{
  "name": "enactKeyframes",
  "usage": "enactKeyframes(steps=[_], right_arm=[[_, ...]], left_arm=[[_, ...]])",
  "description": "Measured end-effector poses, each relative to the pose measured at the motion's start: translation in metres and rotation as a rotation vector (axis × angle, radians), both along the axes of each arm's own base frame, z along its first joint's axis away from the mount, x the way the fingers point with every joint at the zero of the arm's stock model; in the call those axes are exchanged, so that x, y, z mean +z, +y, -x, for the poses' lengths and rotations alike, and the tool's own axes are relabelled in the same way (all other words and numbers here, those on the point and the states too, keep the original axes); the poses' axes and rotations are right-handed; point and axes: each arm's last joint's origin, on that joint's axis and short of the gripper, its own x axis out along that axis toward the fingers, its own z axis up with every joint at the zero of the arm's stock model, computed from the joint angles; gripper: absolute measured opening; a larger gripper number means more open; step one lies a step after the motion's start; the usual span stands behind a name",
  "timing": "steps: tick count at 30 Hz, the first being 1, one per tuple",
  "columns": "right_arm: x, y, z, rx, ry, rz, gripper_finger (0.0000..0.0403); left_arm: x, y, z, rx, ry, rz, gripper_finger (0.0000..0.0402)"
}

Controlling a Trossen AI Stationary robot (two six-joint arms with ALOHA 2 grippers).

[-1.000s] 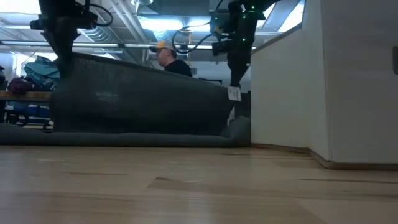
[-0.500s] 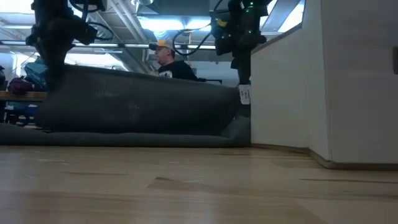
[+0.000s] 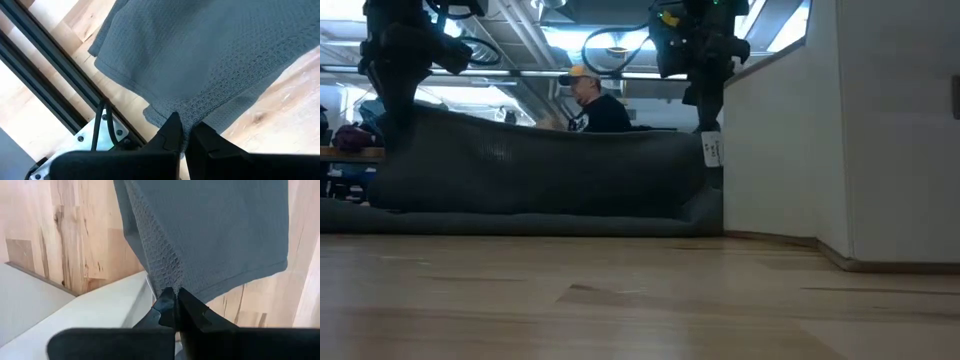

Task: Fold towel
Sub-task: Fold the gray towel

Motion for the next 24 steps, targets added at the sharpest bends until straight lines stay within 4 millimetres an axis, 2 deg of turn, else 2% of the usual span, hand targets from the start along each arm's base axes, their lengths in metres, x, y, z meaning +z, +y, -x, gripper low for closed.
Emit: enactKeyframes(steps=[5,12,18,24], right_arm=[[0.0,0.0,0.0,-0.022,-0.001,-0.001,0.0017],[-0.001,0.002,0.007,-0.03,0.078,-0.029,0.0075],[-0.001,0.003,0.009,-0.03,0.102,-0.036,0.0116],[-0.001,0.001,0.005,-0.031,0.058,0.004,0.0125]], left_arm=[[0.0,-0.003,-0.001,-0.019,-0.013,0.067,0.0011],[0.0,-0.013,-0.002,-0.08,-0.027,0.204,0.0053],[0.0,-0.019,-0.002,-0.101,-0.024,0.216,0.0094],[0.0,-0.018,-0.006,-0.057,-0.068,0.171,0.0112]])
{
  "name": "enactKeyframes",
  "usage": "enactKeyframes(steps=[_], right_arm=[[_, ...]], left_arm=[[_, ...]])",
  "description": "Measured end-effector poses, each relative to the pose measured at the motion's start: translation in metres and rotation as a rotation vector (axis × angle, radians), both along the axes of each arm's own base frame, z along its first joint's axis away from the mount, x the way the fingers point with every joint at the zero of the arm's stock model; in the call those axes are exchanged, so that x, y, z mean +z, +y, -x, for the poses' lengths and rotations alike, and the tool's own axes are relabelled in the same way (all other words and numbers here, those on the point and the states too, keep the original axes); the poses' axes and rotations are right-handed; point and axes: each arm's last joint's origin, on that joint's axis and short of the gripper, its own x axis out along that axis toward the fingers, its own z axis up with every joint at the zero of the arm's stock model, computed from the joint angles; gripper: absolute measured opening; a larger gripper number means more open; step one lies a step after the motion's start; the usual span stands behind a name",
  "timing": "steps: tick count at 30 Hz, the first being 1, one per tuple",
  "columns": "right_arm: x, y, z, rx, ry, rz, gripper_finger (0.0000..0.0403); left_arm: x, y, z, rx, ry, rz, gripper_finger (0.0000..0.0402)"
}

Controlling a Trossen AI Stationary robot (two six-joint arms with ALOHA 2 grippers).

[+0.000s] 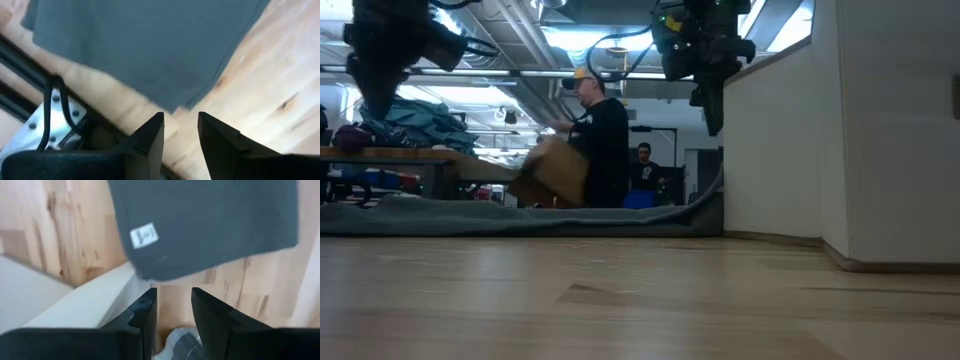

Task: Fold towel
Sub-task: Fold the gray towel

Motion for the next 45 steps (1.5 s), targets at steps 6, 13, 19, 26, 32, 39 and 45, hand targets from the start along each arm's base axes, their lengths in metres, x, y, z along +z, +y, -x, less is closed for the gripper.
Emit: enactKeyframes(steps=[6,13,19,26,32,39,45], right_arm=[[0.001,-0.003,-0.01,0.001,-0.101,0.034,0.0122],[0.004,-0.006,-0.018,-0.096,-0.181,0.04,0.0122],[-0.006,0.003,-0.027,-0.148,-0.237,-0.022,0.012],[-0.031,0.023,-0.038,-0.1,-0.267,0.008,0.006],[-0.037,0.026,-0.041,-0.095,-0.293,0.033,0.0008],[-0.044,0.026,-0.042,-0.162,-0.262,0.011,0.0014],[-0.049,0.028,-0.045,-0.157,-0.247,0.008,0.0009]], left_arm=[[0.001,0.004,-0.011,-0.026,-0.104,-0.14,0.0103],[-0.008,0.011,-0.013,0.066,-0.117,-0.357,0.0088],[-0.03,0.012,-0.016,0.109,-0.135,-0.38,0.007],[-0.05,0.013,-0.015,0.159,-0.14,-0.41,0.003],[-0.06,0.014,-0.011,0.194,-0.109,-0.454,0.0002],[-0.079,0.014,-0.004,0.264,-0.079,-0.443,0.0002],[-0.093,0.013,0.003,0.311,-0.043,-0.422,0.0003]])
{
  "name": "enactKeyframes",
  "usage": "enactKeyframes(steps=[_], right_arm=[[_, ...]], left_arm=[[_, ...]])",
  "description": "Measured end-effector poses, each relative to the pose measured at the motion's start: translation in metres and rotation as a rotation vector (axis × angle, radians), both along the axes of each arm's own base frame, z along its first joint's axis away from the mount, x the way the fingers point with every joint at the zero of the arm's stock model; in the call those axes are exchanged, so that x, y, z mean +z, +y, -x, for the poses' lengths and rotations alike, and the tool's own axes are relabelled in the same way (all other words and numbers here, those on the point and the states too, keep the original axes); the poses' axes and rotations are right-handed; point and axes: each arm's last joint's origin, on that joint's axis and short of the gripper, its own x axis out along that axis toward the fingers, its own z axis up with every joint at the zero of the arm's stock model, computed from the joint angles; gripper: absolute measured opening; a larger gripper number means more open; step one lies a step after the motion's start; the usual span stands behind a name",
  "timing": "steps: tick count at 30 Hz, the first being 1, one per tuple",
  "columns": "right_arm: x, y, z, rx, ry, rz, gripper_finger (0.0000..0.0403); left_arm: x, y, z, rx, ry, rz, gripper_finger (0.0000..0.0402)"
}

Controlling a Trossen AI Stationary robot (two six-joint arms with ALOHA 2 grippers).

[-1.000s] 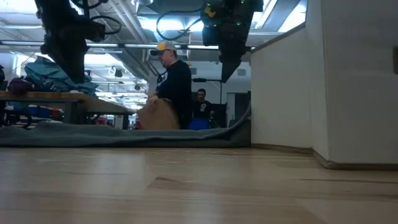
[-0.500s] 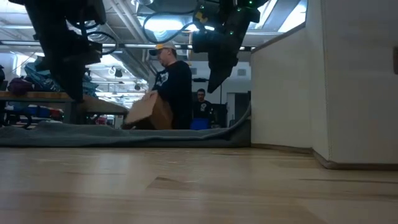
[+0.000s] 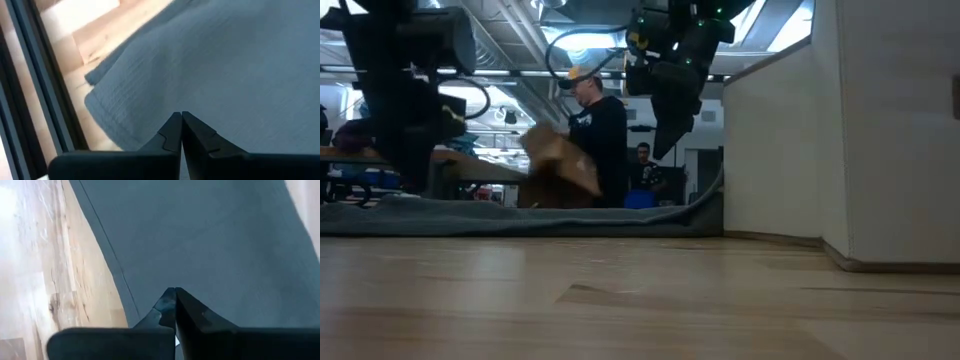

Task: Fold towel
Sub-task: Fold the gray towel

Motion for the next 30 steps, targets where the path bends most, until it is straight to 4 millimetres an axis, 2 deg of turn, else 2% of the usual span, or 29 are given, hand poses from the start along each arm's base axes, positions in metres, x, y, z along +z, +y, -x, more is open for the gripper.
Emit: enactKeyframes(steps=[8,16,22,26,30], right_arm=[[-0.001,0.0,-0.001,-0.002,-0.002,0.004,0.0014],[0.0,-0.001,-0.001,0.0,-0.003,0.005,0.0014],[-0.001,-0.001,-0.001,0.0,-0.003,0.006,0.0014],[0.0,-0.001,-0.001,0.001,-0.004,0.006,0.0014],[0.0,-0.001,-0.001,0.017,-0.004,0.012,0.0014]], left_arm=[[-0.022,-0.009,-0.001,-0.077,-0.047,0.319,0.0001],[-0.033,-0.023,-0.017,-0.184,-0.1,0.55,0.0001],[-0.042,-0.043,-0.043,-0.287,-0.211,0.679,0.0001],[-0.045,-0.062,-0.07,-0.369,-0.394,0.762,0.0003],[-0.037,-0.072,-0.088,-0.465,-0.592,0.773,0.0001]])
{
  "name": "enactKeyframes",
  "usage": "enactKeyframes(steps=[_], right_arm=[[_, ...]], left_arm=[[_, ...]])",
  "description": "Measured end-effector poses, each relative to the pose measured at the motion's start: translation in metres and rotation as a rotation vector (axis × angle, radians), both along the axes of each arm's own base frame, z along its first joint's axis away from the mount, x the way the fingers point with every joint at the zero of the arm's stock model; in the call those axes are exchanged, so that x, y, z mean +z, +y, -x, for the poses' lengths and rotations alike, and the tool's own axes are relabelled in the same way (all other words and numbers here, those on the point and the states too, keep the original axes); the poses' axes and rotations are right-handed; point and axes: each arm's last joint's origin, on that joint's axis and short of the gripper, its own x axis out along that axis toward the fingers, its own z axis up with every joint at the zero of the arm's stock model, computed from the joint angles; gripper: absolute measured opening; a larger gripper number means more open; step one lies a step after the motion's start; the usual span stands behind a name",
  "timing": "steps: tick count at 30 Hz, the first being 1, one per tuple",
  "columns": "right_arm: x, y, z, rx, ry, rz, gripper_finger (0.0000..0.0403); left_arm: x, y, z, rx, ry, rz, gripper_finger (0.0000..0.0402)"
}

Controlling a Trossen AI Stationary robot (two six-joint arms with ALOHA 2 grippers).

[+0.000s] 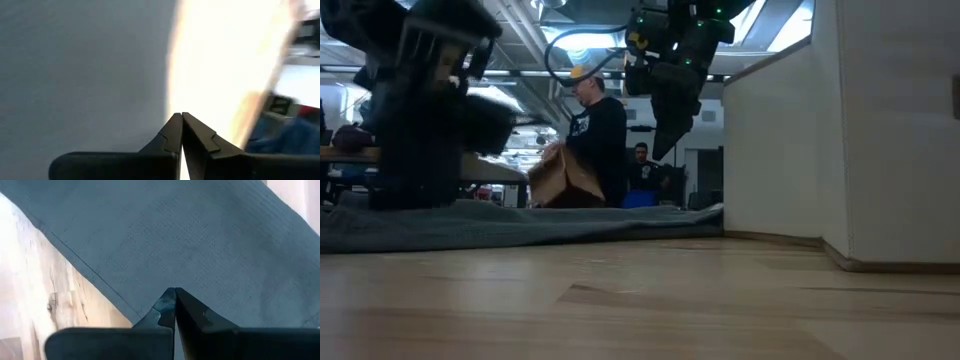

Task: Fold towel
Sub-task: Fold the gray towel

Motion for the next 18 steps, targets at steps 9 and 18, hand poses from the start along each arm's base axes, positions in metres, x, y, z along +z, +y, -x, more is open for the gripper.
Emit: enactKeyframes(steps=[9,18], right_arm=[[0.0,0.0,0.0,0.119,-0.005,0.046,0.0014],[0.0,0.0,0.0,0.153,-0.005,0.057,0.0014]], left_arm=[[0.009,0.024,-0.003,0.204,-0.126,-0.339,0.0001],[-0.004,0.067,0.011,0.399,0.119,-0.592,0.0001]])
